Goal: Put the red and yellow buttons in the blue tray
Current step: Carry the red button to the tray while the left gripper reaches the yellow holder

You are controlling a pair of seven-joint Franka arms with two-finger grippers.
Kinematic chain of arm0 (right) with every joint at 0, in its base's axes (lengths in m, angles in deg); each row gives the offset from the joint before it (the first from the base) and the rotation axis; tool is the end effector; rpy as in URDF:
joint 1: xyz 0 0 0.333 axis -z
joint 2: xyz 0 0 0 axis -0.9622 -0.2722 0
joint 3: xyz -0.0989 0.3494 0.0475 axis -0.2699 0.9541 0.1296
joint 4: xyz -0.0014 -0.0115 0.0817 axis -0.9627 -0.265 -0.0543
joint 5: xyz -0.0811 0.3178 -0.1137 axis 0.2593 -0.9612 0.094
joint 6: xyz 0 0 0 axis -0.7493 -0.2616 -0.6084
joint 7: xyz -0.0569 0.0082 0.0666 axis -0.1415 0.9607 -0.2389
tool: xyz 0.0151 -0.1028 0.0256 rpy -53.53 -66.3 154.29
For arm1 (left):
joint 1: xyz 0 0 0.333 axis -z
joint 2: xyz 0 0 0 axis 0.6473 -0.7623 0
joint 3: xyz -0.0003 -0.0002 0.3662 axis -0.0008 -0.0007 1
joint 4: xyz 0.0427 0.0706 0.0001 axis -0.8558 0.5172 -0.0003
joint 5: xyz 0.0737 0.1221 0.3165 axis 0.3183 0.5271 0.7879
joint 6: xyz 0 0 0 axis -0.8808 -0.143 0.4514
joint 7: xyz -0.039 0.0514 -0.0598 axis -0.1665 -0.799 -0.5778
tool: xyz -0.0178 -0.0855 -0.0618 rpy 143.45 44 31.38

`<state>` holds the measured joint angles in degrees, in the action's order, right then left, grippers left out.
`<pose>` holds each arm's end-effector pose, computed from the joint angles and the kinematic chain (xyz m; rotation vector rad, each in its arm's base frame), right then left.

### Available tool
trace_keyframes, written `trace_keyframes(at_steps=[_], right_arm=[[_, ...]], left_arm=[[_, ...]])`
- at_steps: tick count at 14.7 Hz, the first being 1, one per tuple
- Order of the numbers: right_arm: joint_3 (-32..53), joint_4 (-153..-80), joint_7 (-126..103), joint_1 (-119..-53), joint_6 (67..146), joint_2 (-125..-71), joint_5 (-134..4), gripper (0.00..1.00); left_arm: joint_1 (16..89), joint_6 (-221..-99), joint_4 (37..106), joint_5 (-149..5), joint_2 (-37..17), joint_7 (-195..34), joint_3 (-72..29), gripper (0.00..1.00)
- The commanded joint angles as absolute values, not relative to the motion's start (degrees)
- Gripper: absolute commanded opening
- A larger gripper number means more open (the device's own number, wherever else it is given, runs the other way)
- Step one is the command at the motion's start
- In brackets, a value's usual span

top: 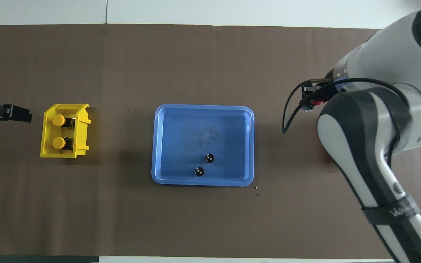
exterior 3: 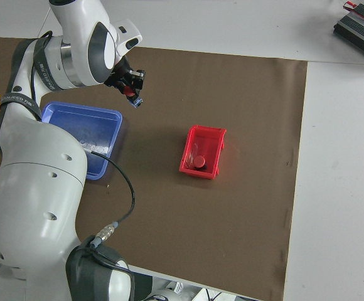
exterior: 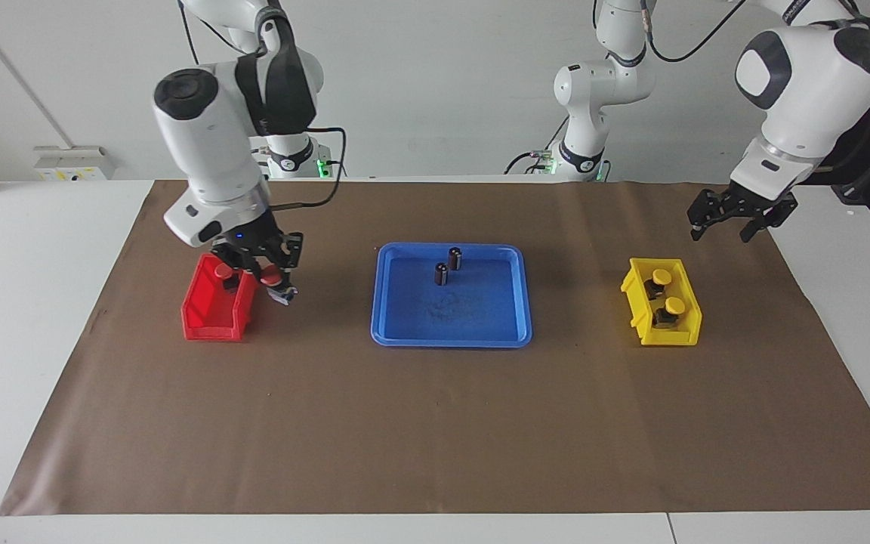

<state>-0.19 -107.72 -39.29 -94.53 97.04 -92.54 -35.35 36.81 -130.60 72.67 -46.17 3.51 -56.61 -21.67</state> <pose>0.5584 0.1748 0.5704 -3.1200 0.0845 -0.0738 0.4974 0.0037 0.5788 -3.1100 0.2327 -0.0460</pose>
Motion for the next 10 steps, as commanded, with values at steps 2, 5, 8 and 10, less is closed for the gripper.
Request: trace_keyframes(at_steps=[2,5,8,10], right_arm=[[-0.56,-103.39,-51.59,-102.31,101.78,-99.59,-36.74,0.28],[-0.64,-103.39,-57.56,-108.03,105.64,-104.24,-36.13,0.28],[-0.64,-104.0,-63.02,-111.64,108.28,-106.98,-33.93,0.28],[-0.64,-104.53,-63.65,-112.61,108.82,-107.77,-33.84,0.28]], left_arm=[[35.58,-140.28,79.87,-45.25,1.71,-62.3,-22.03,0.74],[36.81,-145.83,82.43,-45.33,-0.23,-68.92,-22.12,0.7],[37.17,-149.08,82.61,-45.42,-3.13,-69.54,-22.21,0.7],[37.52,-149.27,82.7,-45.42,-3.75,-69.37,-22.12,0.69]])
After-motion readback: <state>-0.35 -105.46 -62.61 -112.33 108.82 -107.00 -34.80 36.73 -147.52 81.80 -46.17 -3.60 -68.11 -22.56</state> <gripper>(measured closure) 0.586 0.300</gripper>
